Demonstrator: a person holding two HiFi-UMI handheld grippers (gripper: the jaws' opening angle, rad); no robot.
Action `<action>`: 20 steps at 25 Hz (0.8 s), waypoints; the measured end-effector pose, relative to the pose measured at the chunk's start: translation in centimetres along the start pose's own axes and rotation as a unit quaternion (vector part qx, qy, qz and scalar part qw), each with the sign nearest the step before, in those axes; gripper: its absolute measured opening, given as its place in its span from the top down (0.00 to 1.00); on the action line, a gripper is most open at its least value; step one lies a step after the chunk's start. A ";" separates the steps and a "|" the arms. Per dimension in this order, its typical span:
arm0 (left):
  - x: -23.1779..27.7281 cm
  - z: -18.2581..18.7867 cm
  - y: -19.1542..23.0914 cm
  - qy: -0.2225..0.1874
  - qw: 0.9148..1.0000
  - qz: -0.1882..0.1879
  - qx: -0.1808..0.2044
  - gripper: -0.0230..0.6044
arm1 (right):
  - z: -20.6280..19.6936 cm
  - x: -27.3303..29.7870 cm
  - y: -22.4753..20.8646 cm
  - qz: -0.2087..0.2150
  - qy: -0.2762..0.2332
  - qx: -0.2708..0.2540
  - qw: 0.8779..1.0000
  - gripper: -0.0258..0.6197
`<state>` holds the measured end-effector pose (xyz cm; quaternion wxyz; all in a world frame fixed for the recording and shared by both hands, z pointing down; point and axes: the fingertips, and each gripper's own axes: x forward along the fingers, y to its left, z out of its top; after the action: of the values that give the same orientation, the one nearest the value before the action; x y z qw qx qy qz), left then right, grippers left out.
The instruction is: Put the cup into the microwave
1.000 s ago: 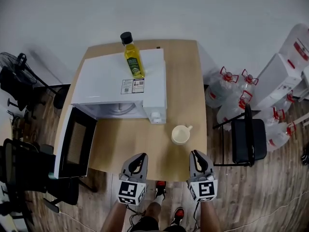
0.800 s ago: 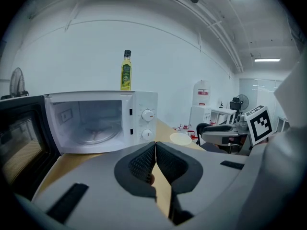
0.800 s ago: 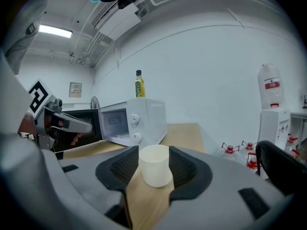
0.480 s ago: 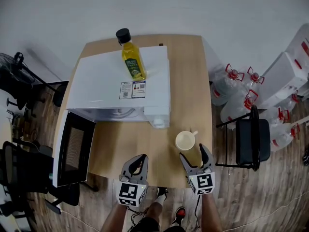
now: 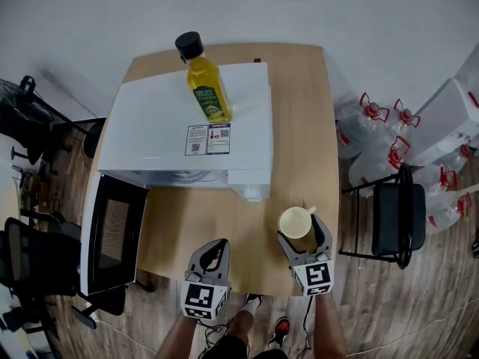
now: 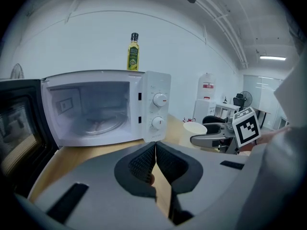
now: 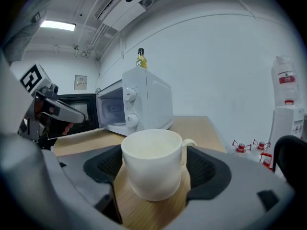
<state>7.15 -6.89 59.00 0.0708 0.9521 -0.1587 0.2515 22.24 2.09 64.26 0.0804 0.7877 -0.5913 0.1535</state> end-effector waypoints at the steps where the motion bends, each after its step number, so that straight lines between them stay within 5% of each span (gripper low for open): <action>1: 0.1 -0.1 0.1 0.001 1.000 0.001 -0.001 0.92 | 0.0 0.2 0.0 0.002 0.001 -0.001 1.000 0.36; 20: 0.1 -0.7 2.3 0.002 1.000 0.016 -0.007 0.92 | -0.1 1.7 0.1 0.002 0.000 -0.004 1.000 0.35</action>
<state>6.16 -8.98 59.76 0.0737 0.9483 -0.1759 0.2536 22.61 0.54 64.93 0.0834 0.7860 -0.5935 0.1516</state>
